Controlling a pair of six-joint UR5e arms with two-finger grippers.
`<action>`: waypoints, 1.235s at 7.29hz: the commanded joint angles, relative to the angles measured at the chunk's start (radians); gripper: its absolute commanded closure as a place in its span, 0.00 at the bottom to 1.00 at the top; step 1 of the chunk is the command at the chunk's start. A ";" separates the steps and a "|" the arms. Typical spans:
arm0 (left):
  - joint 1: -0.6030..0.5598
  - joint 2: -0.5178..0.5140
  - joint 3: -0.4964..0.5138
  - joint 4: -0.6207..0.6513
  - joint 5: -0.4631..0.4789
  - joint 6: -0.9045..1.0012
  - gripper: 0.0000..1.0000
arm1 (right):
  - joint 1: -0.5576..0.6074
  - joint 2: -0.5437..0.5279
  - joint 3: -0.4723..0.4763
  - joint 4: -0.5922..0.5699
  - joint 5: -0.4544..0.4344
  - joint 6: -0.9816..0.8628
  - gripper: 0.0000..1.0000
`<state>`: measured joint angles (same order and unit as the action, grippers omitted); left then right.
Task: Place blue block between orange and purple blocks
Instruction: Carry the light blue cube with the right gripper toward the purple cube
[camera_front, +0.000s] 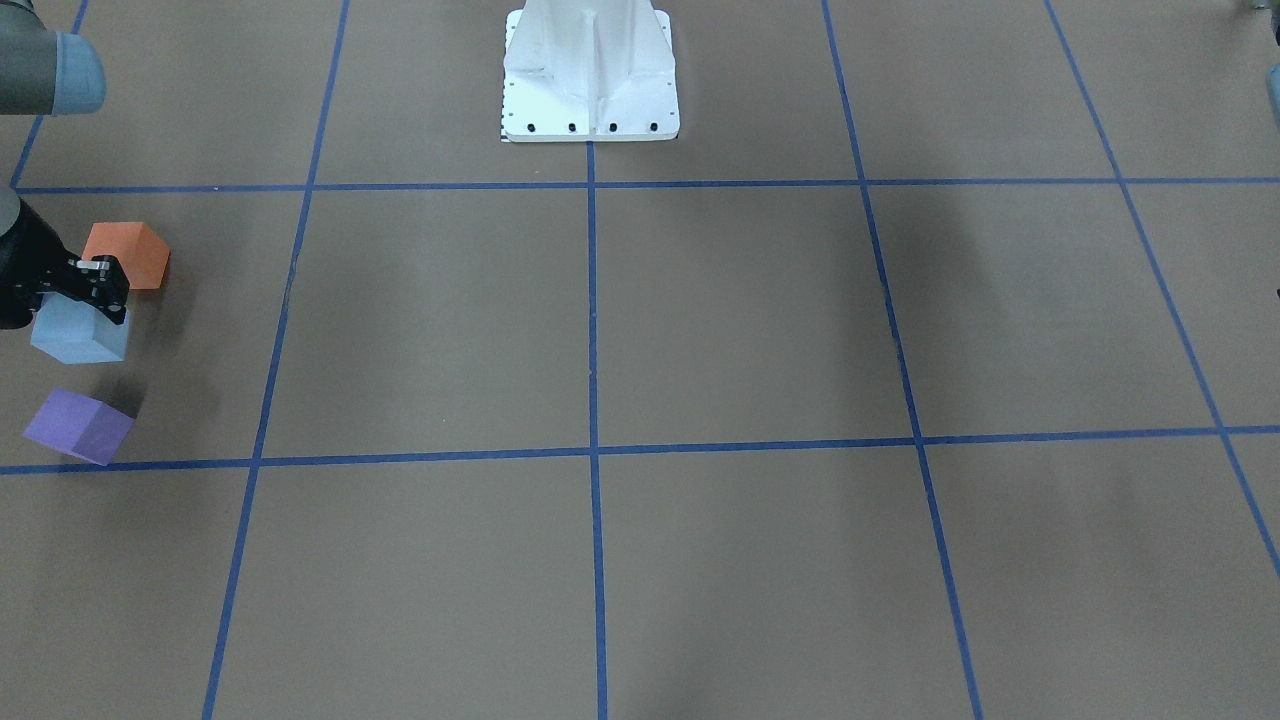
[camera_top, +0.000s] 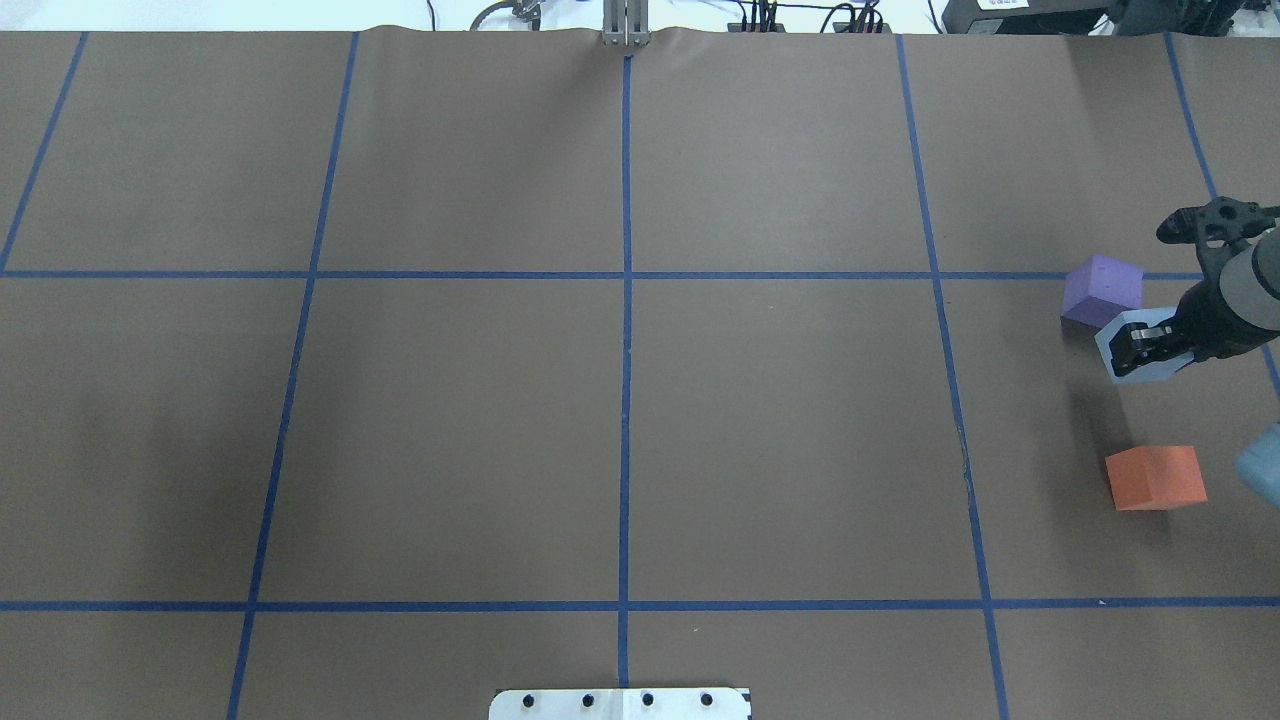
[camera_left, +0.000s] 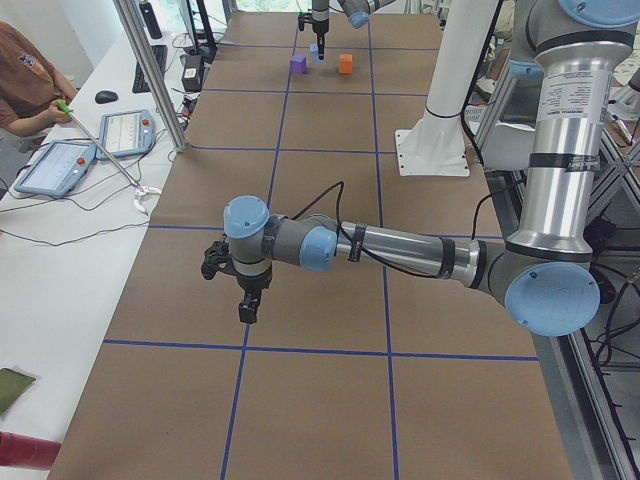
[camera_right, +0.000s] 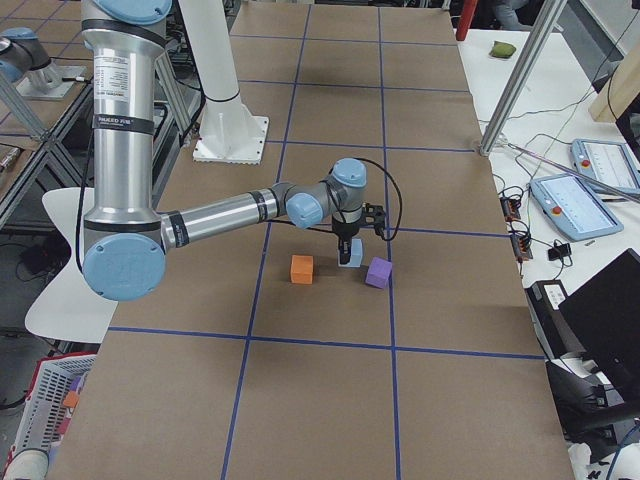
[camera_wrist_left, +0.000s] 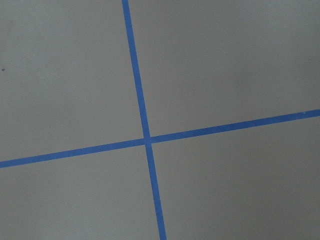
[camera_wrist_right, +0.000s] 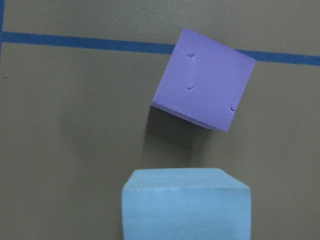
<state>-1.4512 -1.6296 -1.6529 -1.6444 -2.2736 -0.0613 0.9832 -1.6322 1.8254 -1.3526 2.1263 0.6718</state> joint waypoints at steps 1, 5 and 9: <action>0.002 -0.006 -0.001 0.000 0.043 0.000 0.00 | -0.003 0.000 -0.050 0.001 0.003 0.005 1.00; 0.002 -0.007 0.005 0.000 0.045 0.001 0.00 | -0.037 0.015 -0.072 0.001 0.003 0.011 1.00; 0.003 -0.010 0.010 0.000 0.045 0.000 0.00 | -0.046 0.043 -0.095 0.001 0.017 0.009 1.00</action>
<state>-1.4482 -1.6383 -1.6443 -1.6444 -2.2289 -0.0602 0.9398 -1.5951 1.7381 -1.3519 2.1341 0.6816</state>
